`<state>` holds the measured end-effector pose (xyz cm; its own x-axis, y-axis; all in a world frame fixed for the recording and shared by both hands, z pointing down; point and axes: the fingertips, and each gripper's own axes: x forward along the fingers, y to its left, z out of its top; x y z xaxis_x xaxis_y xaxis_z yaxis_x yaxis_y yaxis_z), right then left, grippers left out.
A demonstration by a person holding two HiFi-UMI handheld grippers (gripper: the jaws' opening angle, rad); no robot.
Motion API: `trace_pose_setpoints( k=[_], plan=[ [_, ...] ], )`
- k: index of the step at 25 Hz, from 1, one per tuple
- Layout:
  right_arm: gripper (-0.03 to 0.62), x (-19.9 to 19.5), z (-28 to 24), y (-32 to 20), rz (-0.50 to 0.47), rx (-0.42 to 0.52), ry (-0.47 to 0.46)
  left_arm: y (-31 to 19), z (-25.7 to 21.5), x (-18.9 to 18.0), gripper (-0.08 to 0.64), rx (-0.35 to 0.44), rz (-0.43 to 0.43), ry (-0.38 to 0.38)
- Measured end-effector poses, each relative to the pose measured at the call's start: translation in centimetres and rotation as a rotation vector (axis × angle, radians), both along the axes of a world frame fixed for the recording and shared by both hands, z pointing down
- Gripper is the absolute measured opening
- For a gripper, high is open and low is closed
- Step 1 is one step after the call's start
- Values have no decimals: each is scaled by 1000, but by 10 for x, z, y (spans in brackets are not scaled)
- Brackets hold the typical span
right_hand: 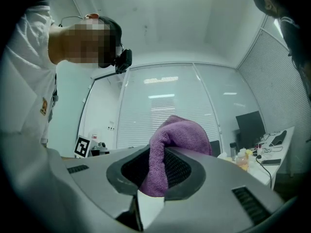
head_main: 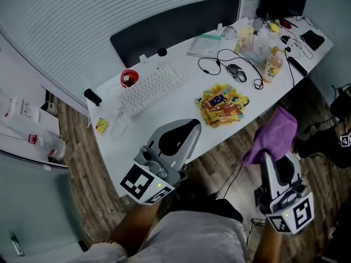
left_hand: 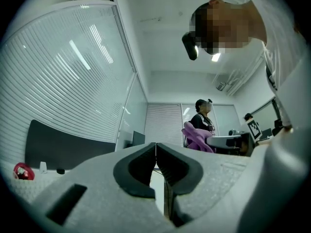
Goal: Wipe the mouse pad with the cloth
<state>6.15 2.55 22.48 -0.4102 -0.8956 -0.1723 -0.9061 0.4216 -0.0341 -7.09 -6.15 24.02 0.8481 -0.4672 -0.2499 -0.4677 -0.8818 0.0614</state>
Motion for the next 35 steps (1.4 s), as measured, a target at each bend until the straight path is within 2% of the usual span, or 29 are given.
trace_pose_setpoints(
  k=[9,14,23,30,35],
  plan=[
    [71,6,4,-28,-11,-12,14,-24,5,8,17,-7,-5,-12],
    [71,13,12,-48,-41,-21,11,-38,12,19,17,-15,-19,-47],
    [71,40,24,-91,-116,-41,68,-70,27,52,17,-28,-67,-109],
    [71,60,33,-132,-206,-53,104,-98,43,75,17,-47,-132,-169],
    [71,65,44,-156,-279,-86,142,-115,72,88,17,-104,-165,-264]
  ],
)
